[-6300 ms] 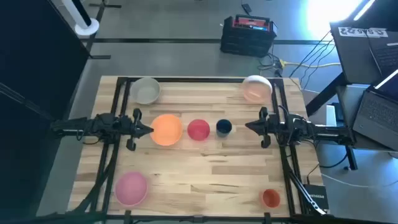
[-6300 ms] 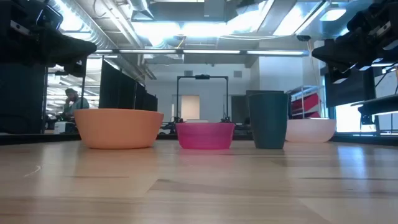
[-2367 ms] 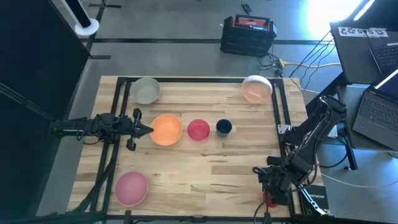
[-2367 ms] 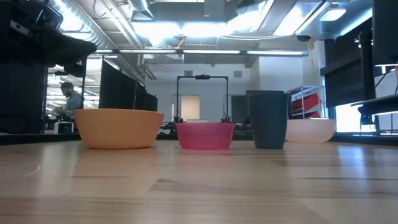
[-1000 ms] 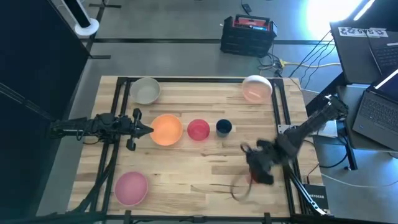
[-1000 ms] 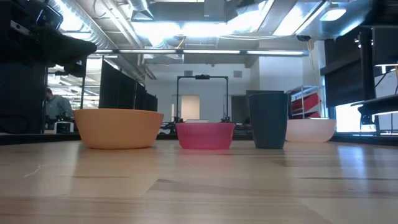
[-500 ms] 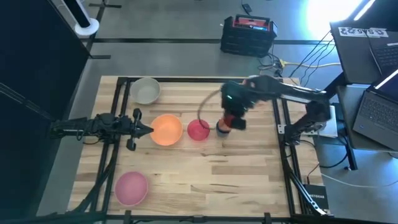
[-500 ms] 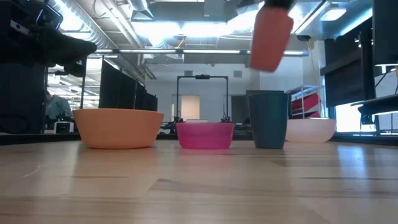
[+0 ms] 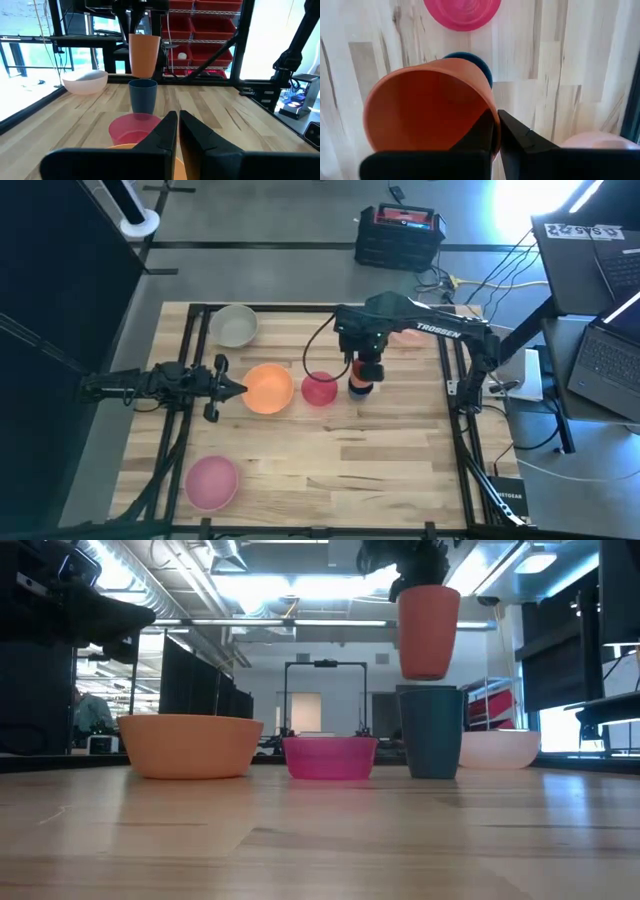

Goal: Nest bowls inside each other
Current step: Stack the orange cup on top of the blue cup

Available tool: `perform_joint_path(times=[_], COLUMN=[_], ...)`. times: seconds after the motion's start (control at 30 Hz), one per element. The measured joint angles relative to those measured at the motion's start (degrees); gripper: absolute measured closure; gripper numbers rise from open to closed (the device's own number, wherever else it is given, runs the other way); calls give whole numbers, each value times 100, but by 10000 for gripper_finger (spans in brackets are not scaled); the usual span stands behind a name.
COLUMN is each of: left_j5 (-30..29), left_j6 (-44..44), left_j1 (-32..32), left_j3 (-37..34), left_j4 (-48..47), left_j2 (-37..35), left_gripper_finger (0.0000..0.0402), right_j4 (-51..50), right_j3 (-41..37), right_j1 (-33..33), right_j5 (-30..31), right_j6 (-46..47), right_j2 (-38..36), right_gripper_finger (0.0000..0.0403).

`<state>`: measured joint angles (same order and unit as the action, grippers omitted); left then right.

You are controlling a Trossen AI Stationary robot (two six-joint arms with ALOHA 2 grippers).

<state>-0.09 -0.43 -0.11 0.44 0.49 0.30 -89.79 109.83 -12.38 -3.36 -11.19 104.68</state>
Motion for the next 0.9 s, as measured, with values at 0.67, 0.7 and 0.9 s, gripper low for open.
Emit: perform_joint_path(times=[0.67,0.7,0.9], left_j5=[1,1,1], left_j6=[0,0,0], left_j1=[-1,0,1], left_j3=[-1,0,0], left_j4=[-2,-2,-2], left_j2=[2,0,0], left_gripper_finger=[400,400,400], right_j4=[515,599,1098], right_j3=[-934,-1020,-1471], right_j1=[-2,-2,-2], right_j5=[-177,-179,-179], right_j6=[-165,-172,-233], right_j2=[0,0,0], right_gripper_finger=[403,403,403])
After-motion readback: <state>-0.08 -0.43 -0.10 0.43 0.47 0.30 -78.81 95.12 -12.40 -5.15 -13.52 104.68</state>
